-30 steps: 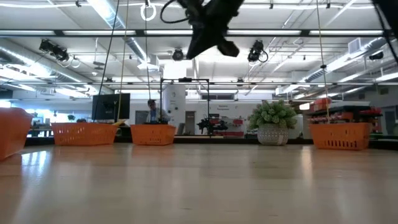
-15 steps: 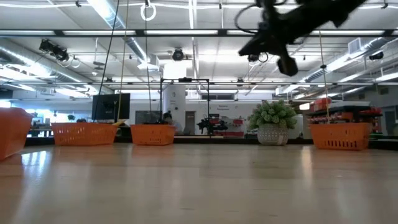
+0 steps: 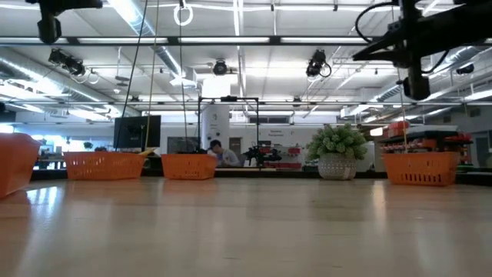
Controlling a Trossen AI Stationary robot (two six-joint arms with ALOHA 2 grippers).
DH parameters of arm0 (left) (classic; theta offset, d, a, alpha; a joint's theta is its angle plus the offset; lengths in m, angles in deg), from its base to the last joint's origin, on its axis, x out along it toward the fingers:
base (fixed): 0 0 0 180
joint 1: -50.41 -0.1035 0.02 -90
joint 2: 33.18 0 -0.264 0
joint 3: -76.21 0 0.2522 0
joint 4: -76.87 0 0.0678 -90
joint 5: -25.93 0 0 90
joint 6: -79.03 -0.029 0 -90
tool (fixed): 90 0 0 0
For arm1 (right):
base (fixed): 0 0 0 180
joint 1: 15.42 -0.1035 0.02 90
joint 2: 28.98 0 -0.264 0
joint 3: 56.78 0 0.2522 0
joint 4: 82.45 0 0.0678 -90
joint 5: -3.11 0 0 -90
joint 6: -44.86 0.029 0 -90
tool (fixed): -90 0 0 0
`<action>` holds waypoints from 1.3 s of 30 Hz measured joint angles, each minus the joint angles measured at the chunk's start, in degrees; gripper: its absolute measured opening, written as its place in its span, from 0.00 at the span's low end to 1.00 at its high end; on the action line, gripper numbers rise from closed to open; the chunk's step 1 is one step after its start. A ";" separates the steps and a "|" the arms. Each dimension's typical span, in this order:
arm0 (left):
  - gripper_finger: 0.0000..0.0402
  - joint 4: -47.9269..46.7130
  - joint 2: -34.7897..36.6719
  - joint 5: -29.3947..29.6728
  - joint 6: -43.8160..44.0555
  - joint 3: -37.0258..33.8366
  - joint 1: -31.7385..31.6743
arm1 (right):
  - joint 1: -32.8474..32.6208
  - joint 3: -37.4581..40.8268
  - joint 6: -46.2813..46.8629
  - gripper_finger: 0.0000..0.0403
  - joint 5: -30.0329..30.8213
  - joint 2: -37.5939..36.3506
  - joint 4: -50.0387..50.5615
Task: Sort crayons/erasers/pens/pencils in bins
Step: Return to Home Position
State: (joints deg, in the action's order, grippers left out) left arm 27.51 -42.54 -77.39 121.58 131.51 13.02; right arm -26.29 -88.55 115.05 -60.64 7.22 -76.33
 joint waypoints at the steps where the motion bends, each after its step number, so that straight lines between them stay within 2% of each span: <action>1: 0.02 0.66 1.55 0.00 0.82 -1.11 0.00 | -0.90 0.79 -0.07 0.01 0.96 -1.07 0.06; 7: 0.02 0.93 9.23 2.22 3.12 -4.58 -0.02 | -5.74 5.09 3.51 0.01 5.03 -4.42 0.17; 12: 0.01 -1.34 9.12 0.53 3.78 -5.27 -0.04 | -9.79 7.36 9.74 0.01 13.19 -4.82 0.24; 16: 0.01 -4.71 9.17 -1.96 3.36 -5.69 -0.04 | -13.70 7.47 10.88 0.01 20.40 -4.87 0.15; 20: 0.02 -8.12 9.17 -0.35 1.47 -6.24 -0.04 | -16.87 7.47 12.06 0.01 24.48 -4.87 1.25; 24: 0.01 -8.29 9.17 -0.60 0.86 -9.41 -0.04 | -18.40 7.47 18.89 0.01 28.51 -4.78 7.08; 28: 0.02 -2.89 9.19 -2.26 1.39 -13.50 -0.04 | -18.58 7.47 22.09 0.01 30.88 -4.78 8.99; 32: 0.02 2.20 9.22 -4.61 2.86 -17.65 -0.04 | -18.54 7.47 23.66 0.01 31.09 -4.78 10.28; 35: 0.01 5.52 9.22 -5.74 4.48 -21.36 -0.04 | -18.54 7.47 28.14 0.01 31.10 -4.76 13.95; 39: 0.03 16.78 9.24 -7.08 9.43 -26.39 0.02 | -18.52 7.47 30.39 0.01 31.15 -4.76 14.91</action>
State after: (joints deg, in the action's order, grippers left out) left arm 44.29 -33.31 -84.47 131.01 105.12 13.05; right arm -44.81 -81.08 145.44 -29.48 2.46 -61.42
